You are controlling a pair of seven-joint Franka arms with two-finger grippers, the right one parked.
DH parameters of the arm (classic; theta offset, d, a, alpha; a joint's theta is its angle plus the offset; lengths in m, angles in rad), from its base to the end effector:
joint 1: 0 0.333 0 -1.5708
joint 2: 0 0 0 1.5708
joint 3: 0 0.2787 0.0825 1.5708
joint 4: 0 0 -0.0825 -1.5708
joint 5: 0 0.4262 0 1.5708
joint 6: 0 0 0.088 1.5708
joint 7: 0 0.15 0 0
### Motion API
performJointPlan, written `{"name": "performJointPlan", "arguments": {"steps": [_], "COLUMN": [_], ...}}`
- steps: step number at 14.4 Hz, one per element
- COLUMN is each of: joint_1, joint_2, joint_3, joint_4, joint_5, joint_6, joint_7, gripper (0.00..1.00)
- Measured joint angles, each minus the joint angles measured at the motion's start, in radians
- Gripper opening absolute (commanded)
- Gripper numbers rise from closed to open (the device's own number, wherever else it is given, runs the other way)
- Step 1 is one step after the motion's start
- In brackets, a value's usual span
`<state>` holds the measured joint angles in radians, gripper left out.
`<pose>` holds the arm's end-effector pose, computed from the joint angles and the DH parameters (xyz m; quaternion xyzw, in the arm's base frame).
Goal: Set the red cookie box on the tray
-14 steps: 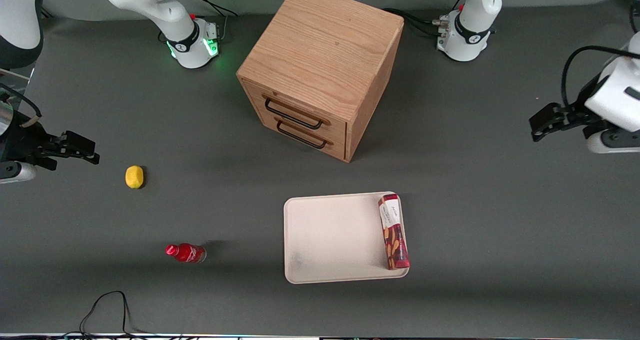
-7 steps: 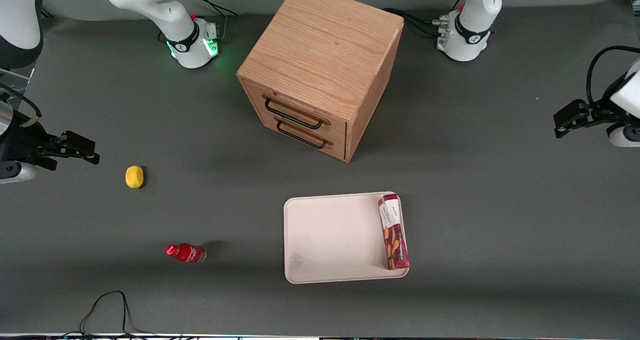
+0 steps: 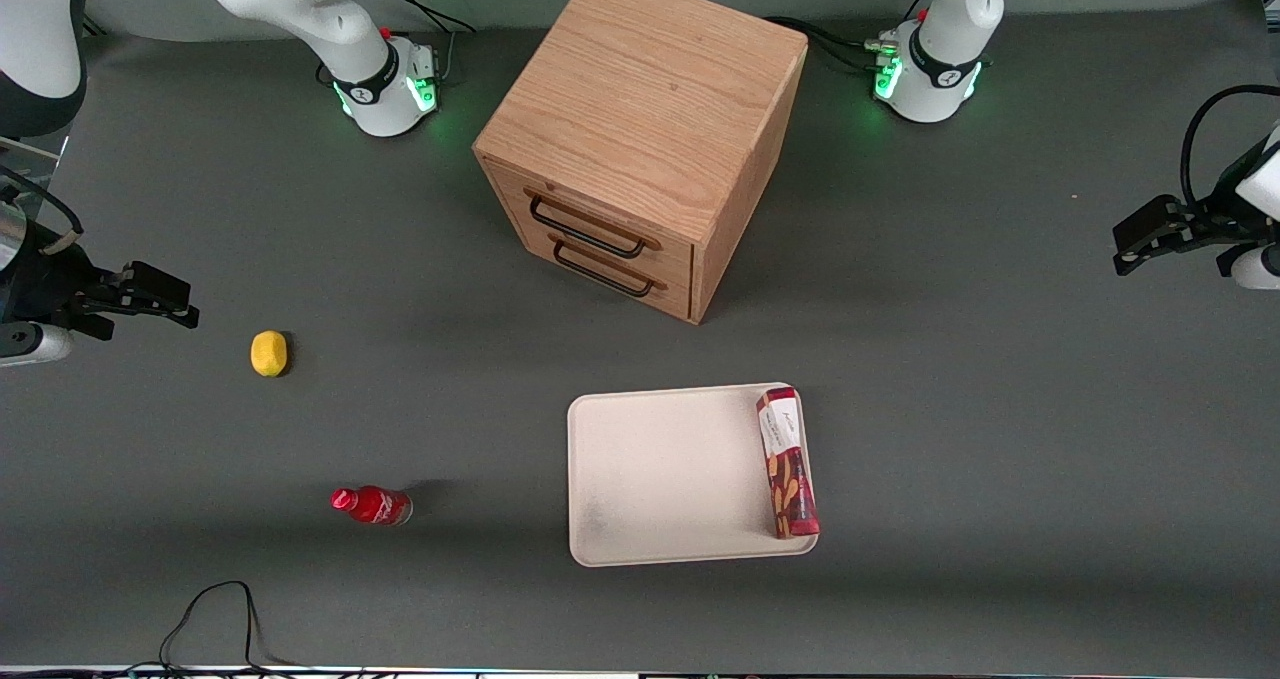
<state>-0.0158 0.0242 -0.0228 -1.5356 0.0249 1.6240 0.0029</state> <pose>0.6116 -0.0199 0.5528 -0.9992 0.0210 -0.0323 0.0116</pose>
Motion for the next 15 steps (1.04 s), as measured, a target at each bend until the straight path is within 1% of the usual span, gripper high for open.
{"name": "performJointPlan", "arguments": {"steps": [4,15], "joint_1": [-0.01,-0.012], "joint_2": [-0.024,-0.027], "joint_3": [-0.007,-0.005], "joint_4": [0.001,0.001], "joint_5": [-0.008,-0.013], "joint_6": [-0.083,-0.099], "joint_7": [-0.053,-0.086], "gripper": [1.0,1.0]}}
